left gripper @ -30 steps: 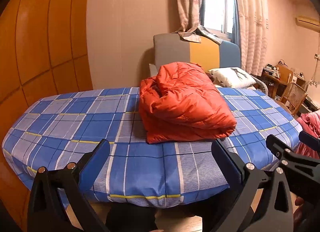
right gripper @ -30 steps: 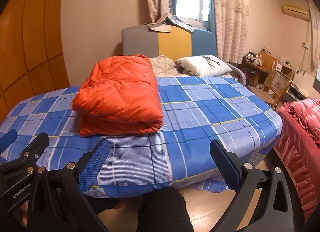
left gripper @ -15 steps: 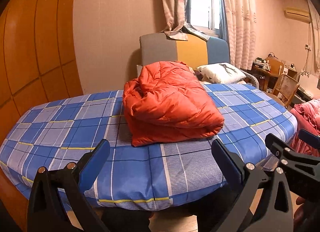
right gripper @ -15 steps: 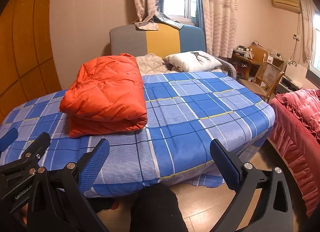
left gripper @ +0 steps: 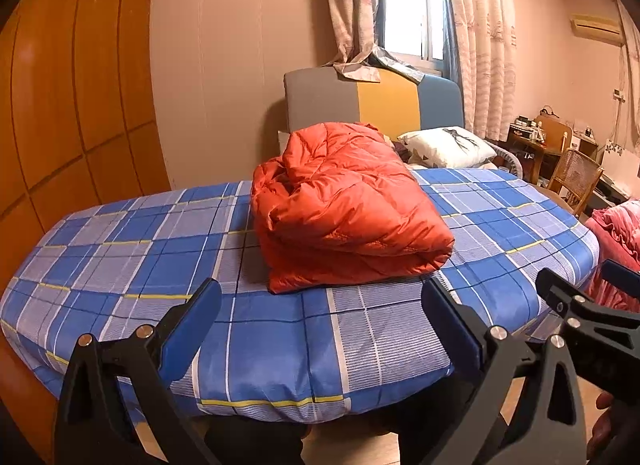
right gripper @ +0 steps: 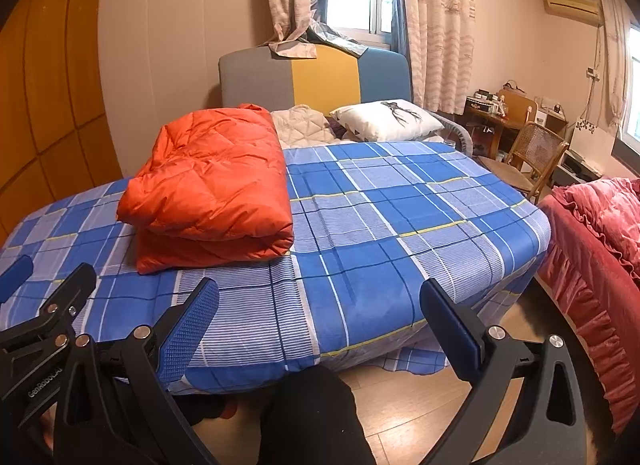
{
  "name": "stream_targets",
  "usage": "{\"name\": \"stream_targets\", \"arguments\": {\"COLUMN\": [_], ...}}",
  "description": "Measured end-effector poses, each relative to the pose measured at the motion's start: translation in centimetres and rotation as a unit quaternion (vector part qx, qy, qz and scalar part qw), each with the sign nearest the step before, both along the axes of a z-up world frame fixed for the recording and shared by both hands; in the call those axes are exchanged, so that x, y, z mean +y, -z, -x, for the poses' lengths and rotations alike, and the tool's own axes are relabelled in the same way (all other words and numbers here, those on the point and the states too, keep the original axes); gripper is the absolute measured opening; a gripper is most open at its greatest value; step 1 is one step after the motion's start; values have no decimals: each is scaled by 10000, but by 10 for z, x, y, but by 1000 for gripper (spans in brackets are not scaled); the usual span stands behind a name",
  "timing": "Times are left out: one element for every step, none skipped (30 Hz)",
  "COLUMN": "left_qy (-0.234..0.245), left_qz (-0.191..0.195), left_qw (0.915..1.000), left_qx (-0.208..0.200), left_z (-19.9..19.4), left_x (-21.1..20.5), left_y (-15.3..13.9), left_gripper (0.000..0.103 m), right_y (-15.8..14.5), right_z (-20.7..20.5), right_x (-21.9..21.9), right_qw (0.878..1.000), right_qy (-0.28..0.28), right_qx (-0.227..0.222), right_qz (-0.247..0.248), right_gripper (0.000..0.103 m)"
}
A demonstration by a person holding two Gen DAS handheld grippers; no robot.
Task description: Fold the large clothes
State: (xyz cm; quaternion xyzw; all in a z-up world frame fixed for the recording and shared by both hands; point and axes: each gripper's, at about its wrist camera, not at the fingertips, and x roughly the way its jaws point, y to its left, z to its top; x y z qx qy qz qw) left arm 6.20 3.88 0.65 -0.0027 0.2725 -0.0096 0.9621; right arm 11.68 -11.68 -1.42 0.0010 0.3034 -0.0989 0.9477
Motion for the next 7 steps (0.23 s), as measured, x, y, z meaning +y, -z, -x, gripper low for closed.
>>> {"name": "stream_targets", "arguments": {"left_qy": [-5,-45,-70,-61,-62,-67,-69], "left_qz": [47,46,50,69,82,82,80], "left_qw": [10000,9999,9999,9999,9998,9998,9998], "left_qx": [49,79,97,123,152,157,162], "left_z": [-1,-1,-2,-3,-3,-3,-3], "left_x": [1,1,2,2,3,3,2], "left_y": [1,2,3,5,6,6,7], "left_gripper": [101,101,101,101,101,101,101], "right_y": [0,0,0,1,0,0,0], "right_z": [0,0,0,1,1,1,1], "right_x": [0,0,-1,-1,-1,-1,-1], "right_qw": [10000,10000,10000,10000,10000,10000,10000], "right_qy": [4,6,4,-3,-9,-19,-27], "right_qx": [5,13,18,22,20,15,18], "right_qz": [-7,-23,-38,-53,-52,-42,-39], "right_gripper": [100,100,100,100,100,100,100]}}
